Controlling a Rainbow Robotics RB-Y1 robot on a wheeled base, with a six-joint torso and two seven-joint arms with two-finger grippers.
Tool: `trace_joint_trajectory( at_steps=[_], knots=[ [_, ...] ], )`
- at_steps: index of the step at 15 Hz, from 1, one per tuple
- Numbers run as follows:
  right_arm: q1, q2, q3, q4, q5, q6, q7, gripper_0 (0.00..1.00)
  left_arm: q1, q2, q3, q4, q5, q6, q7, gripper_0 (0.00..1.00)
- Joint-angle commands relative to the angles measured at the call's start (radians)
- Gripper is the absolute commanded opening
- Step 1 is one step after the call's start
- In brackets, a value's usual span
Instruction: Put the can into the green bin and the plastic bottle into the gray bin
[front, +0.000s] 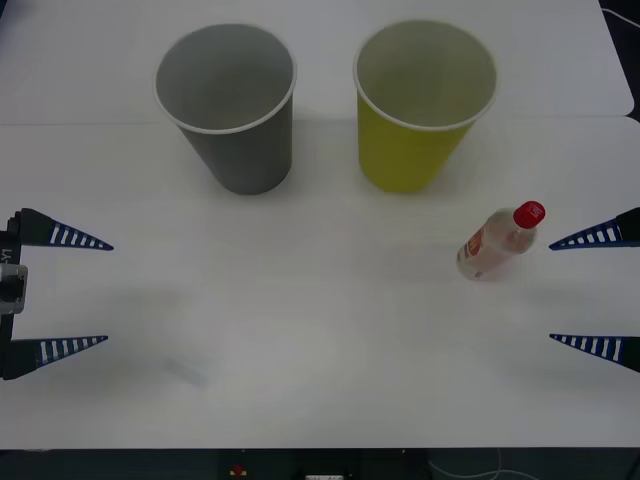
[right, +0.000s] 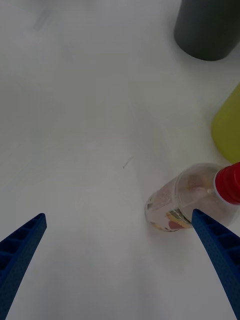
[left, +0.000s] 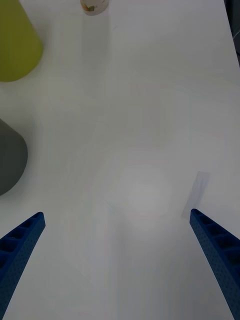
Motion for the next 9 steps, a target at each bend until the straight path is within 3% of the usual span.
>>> trace_joint_trajectory(
  at_steps=[1,5,9],
  knots=[
    [-0.006,0.004,-0.008,0.002,-0.001,0.004,0.003,1.0,0.0,0.0,0.0,0.0,0.0,0.0,0.0,1.0],
    [-0.015,-0.001,-0.025,0.011,-0.001,-0.002,0.008,1.0,0.0,0.0,0.0,0.0,0.0,0.0,0.0,1.0],
    [0.007,0.002,-0.024,0.11,-0.07,-0.008,0.043,1.0,0.0,0.0,0.0,0.0,0.0,0.0,0.0,1.0]
  ],
)
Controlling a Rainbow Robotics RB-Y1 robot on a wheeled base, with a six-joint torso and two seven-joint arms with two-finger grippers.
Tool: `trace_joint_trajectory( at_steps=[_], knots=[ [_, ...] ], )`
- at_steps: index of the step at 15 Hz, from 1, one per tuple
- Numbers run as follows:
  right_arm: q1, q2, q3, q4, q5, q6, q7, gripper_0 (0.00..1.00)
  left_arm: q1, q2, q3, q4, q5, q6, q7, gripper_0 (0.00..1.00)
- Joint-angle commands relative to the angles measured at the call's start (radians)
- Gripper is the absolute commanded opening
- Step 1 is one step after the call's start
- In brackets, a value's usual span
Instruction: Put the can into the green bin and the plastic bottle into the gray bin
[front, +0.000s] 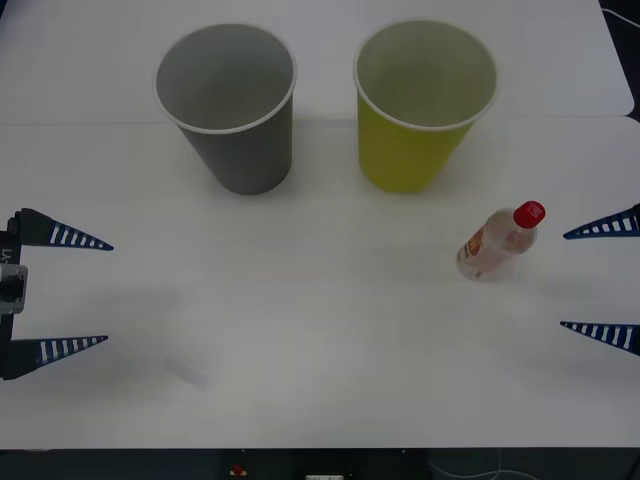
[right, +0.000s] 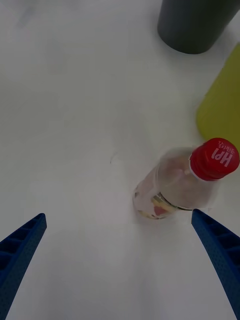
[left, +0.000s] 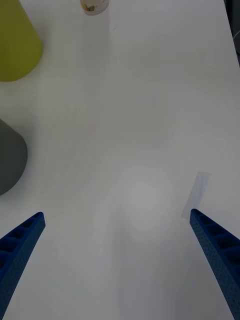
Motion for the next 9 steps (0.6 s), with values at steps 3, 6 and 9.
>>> trace_joint_trajectory(
  at_steps=[3,6,9],
  knots=[
    [0.026,0.026,0.0,0.128,-0.103,-0.011,0.056,1.0,0.0,0.0,0.0,0.0,0.0,0.0,0.0,1.0],
    [0.026,0.061,-0.001,0.205,-0.149,-0.017,0.133,1.0,0.0,0.0,0.0,0.0,0.0,0.0,0.0,1.0],
    [0.026,0.093,0.002,0.295,-0.195,-0.028,0.233,1.0,0.0,0.0,0.0,0.0,0.0,0.0,0.0,1.0]
  ],
)
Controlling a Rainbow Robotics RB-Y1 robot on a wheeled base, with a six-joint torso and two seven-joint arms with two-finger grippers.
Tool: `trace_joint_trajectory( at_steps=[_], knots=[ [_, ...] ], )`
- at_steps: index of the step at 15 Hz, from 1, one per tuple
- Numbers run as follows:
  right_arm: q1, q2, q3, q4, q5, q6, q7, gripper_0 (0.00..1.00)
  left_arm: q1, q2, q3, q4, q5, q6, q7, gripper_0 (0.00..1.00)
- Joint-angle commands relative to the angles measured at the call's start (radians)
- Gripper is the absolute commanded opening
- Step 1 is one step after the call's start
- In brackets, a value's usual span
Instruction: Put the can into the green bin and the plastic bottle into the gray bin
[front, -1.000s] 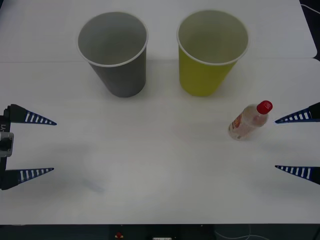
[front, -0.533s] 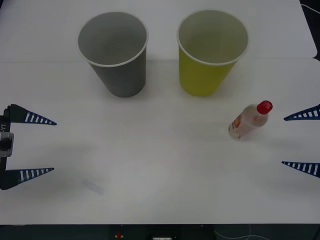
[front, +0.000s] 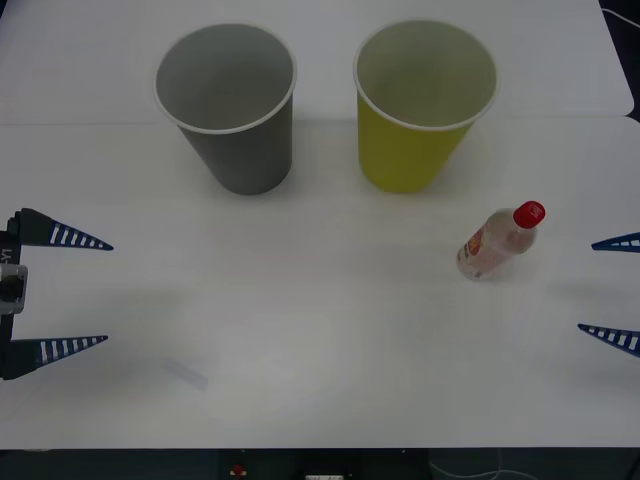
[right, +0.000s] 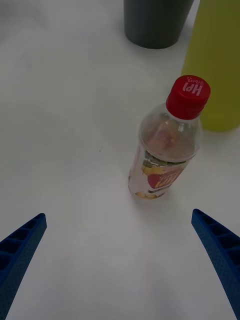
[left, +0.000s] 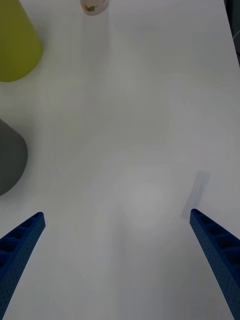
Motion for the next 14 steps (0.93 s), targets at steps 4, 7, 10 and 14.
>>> trace_joint_trajectory(
  at_steps=[4,7,10,14],
  knots=[
    [-0.001,0.07,0.014,0.146,-0.08,-0.011,0.154,1.0,0.0,0.0,0.0,0.0,0.0,0.0,0.0,1.0],
    [-0.015,0.131,0.016,0.191,-0.087,-0.026,0.162,1.0,0.0,0.0,0.0,0.0,0.0,0.0,0.0,1.0],
    [-0.057,0.219,0.023,0.241,-0.086,-0.045,0.173,1.0,0.0,0.0,0.0,0.0,0.0,0.0,0.0,1.0],
    [-0.147,0.319,0.046,0.355,-0.084,-0.072,0.193,1.0,0.0,0.0,0.0,0.0,0.0,0.0,0.0,1.0]
  ],
)
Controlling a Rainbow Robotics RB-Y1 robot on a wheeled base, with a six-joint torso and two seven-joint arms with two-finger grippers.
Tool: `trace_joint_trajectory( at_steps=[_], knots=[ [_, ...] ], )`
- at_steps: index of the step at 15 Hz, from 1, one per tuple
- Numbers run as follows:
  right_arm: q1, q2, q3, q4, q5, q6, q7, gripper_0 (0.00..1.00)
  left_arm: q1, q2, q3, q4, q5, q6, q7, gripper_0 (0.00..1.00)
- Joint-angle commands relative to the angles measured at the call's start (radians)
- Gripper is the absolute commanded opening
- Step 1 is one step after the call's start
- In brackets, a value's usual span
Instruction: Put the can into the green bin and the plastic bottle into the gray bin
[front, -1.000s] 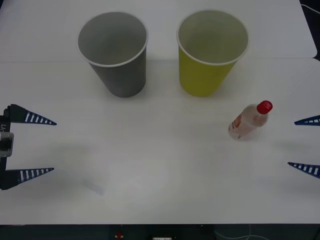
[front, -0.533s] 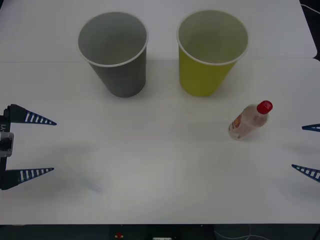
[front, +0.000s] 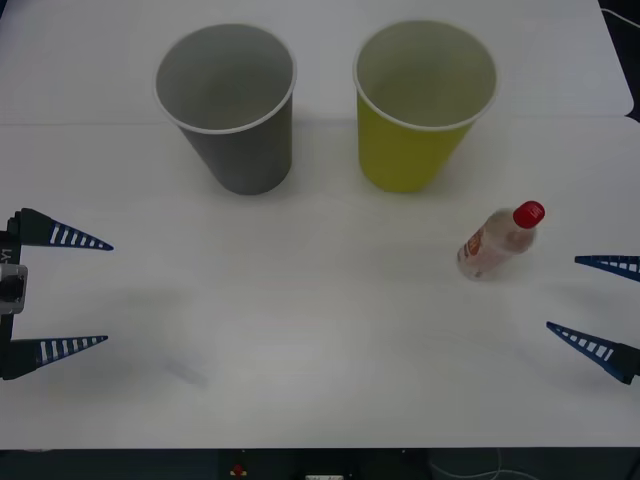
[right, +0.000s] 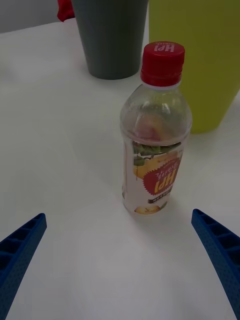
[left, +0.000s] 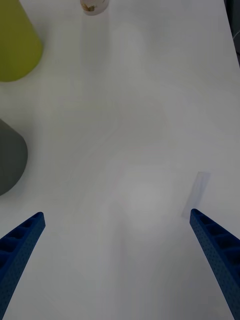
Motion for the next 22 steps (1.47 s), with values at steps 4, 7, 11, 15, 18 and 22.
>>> trace_joint_trajectory(
  at_steps=[4,7,11,15,18,22],
  knots=[
    [-0.148,0.12,0.021,0.198,0.023,-0.05,0.032,1.0,0.0,0.0,0.0,0.0,0.0,0.0,0.0,1.0],
    [-0.234,0.166,0.021,0.302,0.048,-0.077,0.052,1.0,0.0,0.0,0.0,0.0,0.0,0.0,0.0,1.0],
    [-0.297,0.203,0.019,0.36,0.068,-0.065,0.075,1.0,0.0,0.0,0.0,0.0,0.0,0.0,0.0,1.0],
    [-0.367,0.252,-0.005,0.409,0.142,-0.056,0.081,1.0,0.0,0.0,0.0,0.0,0.0,0.0,0.0,1.0],
    [-0.392,0.278,-0.008,0.409,0.165,-0.038,0.081,1.0,0.0,0.0,0.0,0.0,0.0,0.0,0.0,1.0],
    [-0.401,0.29,-0.002,0.408,0.171,-0.03,0.082,1.0,0.0,0.0,0.0,0.0,0.0,0.0,0.0,1.0]
  ],
)
